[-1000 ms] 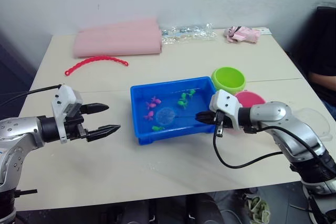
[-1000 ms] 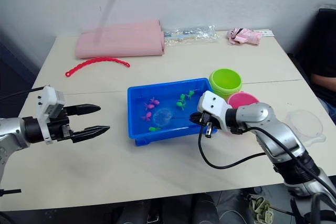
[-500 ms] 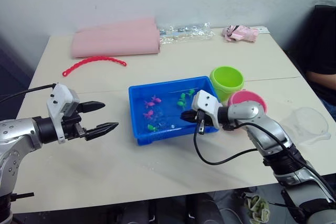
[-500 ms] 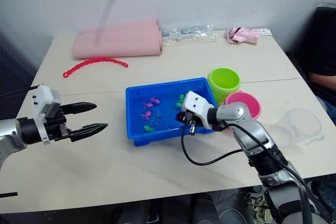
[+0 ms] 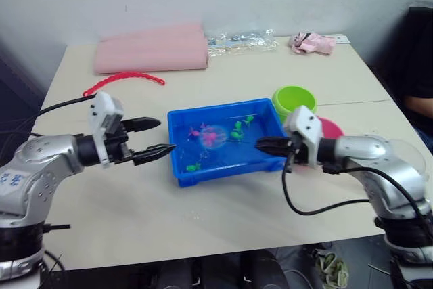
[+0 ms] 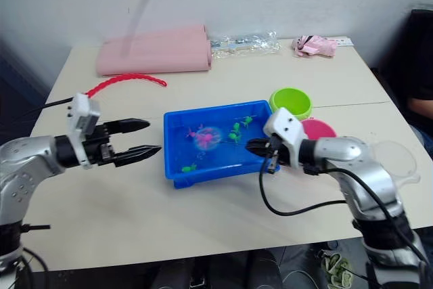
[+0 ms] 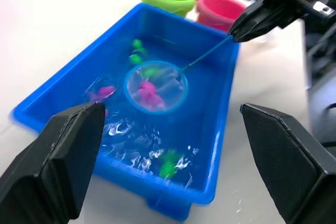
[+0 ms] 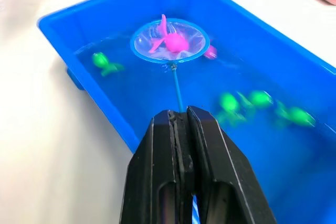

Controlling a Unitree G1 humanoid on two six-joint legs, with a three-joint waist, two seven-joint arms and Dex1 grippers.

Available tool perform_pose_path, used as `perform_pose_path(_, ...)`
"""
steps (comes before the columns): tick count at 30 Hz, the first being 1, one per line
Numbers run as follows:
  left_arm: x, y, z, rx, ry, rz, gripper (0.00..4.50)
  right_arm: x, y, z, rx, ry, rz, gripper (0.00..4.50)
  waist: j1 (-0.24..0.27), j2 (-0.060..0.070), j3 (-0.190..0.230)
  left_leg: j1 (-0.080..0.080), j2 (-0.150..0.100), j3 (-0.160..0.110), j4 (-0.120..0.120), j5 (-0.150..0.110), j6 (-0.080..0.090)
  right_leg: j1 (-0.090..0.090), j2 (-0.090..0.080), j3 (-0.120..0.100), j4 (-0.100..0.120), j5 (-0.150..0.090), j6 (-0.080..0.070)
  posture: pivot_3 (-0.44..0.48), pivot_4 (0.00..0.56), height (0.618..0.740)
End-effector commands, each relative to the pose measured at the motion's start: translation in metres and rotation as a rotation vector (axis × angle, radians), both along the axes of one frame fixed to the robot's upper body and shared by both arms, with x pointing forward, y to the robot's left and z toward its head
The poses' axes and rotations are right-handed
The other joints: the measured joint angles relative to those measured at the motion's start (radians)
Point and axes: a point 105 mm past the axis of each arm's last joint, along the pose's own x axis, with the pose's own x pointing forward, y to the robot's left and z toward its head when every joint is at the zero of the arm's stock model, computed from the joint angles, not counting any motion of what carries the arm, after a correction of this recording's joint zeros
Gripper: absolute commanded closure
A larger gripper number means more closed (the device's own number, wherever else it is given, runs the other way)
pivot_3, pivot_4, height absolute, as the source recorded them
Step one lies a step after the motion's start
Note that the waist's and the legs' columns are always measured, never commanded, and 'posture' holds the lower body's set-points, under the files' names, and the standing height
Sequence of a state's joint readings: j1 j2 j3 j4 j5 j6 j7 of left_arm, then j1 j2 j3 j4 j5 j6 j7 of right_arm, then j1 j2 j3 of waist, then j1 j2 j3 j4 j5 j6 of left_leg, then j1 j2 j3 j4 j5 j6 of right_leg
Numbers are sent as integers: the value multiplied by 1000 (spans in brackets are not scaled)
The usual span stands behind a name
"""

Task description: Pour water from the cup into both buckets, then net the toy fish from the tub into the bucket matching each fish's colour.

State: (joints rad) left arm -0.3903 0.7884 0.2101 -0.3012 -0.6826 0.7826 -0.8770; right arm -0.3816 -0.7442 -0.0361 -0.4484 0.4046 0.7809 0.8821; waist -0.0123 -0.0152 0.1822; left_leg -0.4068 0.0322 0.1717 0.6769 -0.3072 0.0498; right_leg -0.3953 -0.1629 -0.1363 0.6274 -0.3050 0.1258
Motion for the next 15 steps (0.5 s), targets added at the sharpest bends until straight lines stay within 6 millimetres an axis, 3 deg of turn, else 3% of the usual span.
perform_pose_path(1, 5, -19, 7, -23, -27, -115, 13, -15, -25, 29, 16, -95, -110, 4500, 8, 0, 0, 0, 0, 0, 0, 0, 0, 0, 0, 0, 0, 0, 0, 0, 150, 738)
perform_pose_path(5, 11, -51, 8, -41, -27, -279, 13, -39, -69, 48, -17, -156, -325, 4500, 27, 0, 0, 0, 0, 0, 0, 0, 0, 0, 0, 0, 0, 0, 0, 0, 150, 738)
perform_pose_path(12, 18, -76, 9, -54, -40, -419, 13, -72, -114, 66, -97, -213, -548, 4500, 33, 0, 0, 0, 0, 1, 2, 0, 1, 0, 0, 1, -2, 1, 1, 0, 150, 738)
perform_pose_path(15, 21, -84, 9, -61, -47, -456, 13, -85, -130, 67, -232, -255, -613, 4500, 35, 0, 0, 0, 0, 0, 2, 0, 2, 0, 0, 1, -2, 1, 1, 0, 150, 738)
